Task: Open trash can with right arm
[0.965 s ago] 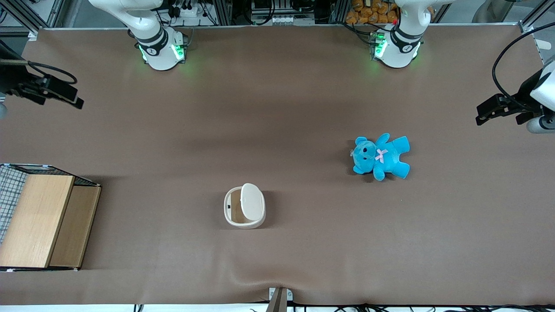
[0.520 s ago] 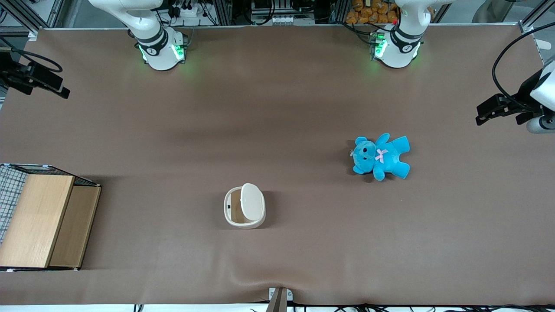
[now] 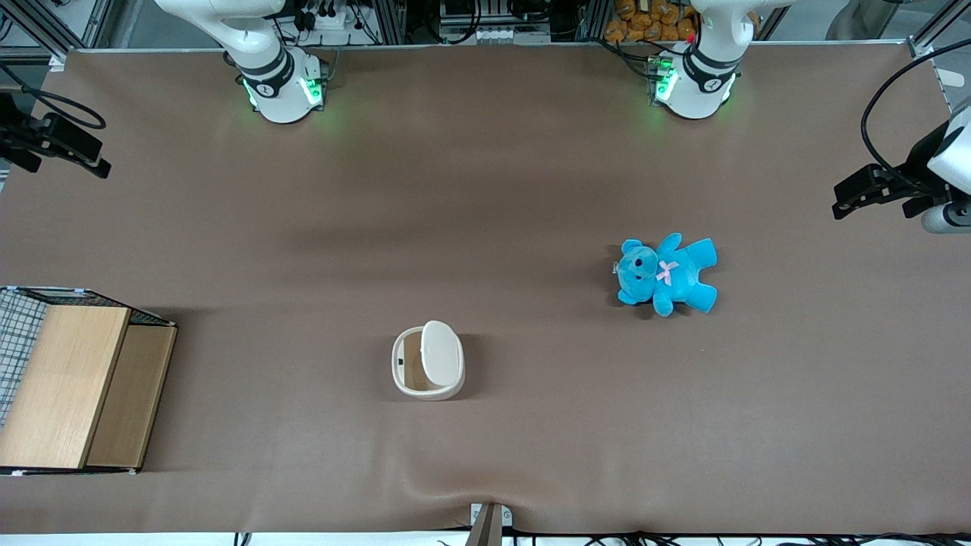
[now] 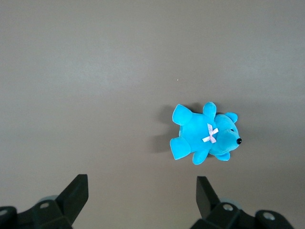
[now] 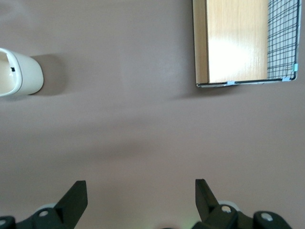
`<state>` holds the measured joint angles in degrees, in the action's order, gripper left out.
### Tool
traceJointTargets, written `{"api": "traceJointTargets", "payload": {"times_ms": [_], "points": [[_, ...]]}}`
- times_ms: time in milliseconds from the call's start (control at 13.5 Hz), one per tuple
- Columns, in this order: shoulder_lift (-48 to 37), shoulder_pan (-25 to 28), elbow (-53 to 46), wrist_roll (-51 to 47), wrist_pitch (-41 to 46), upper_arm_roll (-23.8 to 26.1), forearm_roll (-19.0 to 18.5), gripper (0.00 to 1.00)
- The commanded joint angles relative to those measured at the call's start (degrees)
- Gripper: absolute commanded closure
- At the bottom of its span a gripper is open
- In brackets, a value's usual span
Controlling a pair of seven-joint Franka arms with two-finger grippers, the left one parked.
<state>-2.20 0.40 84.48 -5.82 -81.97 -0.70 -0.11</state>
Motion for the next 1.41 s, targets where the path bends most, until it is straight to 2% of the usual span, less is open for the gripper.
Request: {"api": "traceJointTargets", "payload": {"times_ms": [0,371,1337], "points": [[-0.4,0.0,0.9,2.5,-1.3,-1.6,-1.1,0.0],[0.1,0.0,1.4,2.9,-1.4,-3.2,-0.9,0.0],[0.5,0.2,1.6,2.9,-1.4,-3.2,-0.5,0.0]]}}
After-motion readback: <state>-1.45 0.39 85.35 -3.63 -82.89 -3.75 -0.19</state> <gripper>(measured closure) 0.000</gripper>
